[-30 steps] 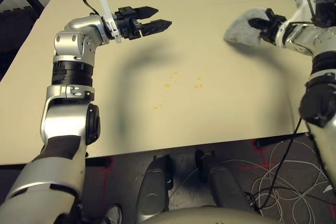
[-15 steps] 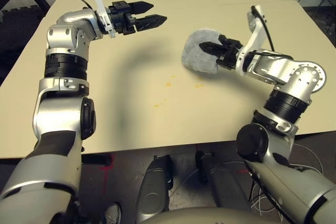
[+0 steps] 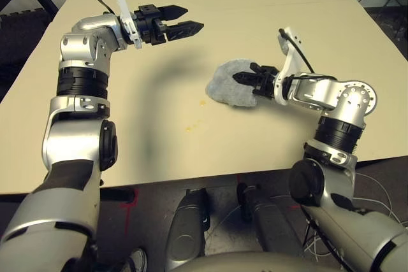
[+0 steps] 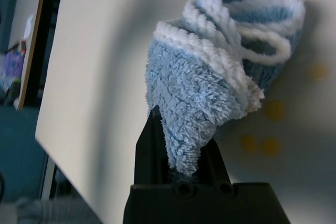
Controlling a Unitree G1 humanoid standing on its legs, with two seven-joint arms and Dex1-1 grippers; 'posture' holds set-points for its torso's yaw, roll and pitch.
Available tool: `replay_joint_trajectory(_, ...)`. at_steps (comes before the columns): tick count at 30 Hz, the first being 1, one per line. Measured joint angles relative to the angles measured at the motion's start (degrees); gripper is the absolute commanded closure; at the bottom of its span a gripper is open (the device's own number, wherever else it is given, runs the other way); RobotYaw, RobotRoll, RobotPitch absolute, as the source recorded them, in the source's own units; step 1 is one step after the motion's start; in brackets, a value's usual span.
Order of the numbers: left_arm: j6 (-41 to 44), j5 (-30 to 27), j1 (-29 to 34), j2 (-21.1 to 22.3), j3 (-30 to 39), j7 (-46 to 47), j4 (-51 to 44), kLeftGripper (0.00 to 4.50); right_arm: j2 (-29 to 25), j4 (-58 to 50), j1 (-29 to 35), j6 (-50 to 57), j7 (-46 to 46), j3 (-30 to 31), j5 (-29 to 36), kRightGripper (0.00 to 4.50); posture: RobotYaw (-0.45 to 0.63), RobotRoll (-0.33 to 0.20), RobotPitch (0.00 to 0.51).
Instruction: Wipe the water off the table with a rag.
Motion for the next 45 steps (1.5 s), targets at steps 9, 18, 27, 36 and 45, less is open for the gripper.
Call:
replay_joint_trajectory(9, 0.0, 0.0, 0.6, -0.7, 0.0, 0.9, -0.3, 0.00, -14.6, -3.6, 3.1, -10.6, 18.9, 28.9, -12.7, 4.49, -0.02, 0.000, 0.207)
replay_joint_trajectory(18, 0.0, 0.0, 1.1, -1.2, 0.0, 1.5, -1.7, 0.00, -25.1, 0.7, 3.1, -32.7, 34.0, 42.6, -33.8, 4.49, -0.02, 0.000, 0.208)
replay_joint_trajectory(27, 0.0, 0.0, 1.1, -1.5, 0.0, 1.7, -1.8, 0.00, -32.1, 7.7, 2.1, -35.5, 35.7, 36.8, -42.8, 4.49, -0.04, 0.000, 0.210)
replay_joint_trajectory(36, -0.8, 0.2, 0.9, -1.8, -0.2, 1.5, 0.2, 0.00, -30.0, 1.8, -0.5, -31.5, 45.0, 32.4, -39.9, 4.49, -0.05, 0.000, 0.211)
replay_joint_trajectory(45, -1.6, 0.4, -0.1, -2.0, -0.4, 1.3, 1.3, 0.00, -14.4, -12.3, -0.5, -13.9, 46.5, 30.1, -26.8, 4.49, -0.03, 0.000, 0.213)
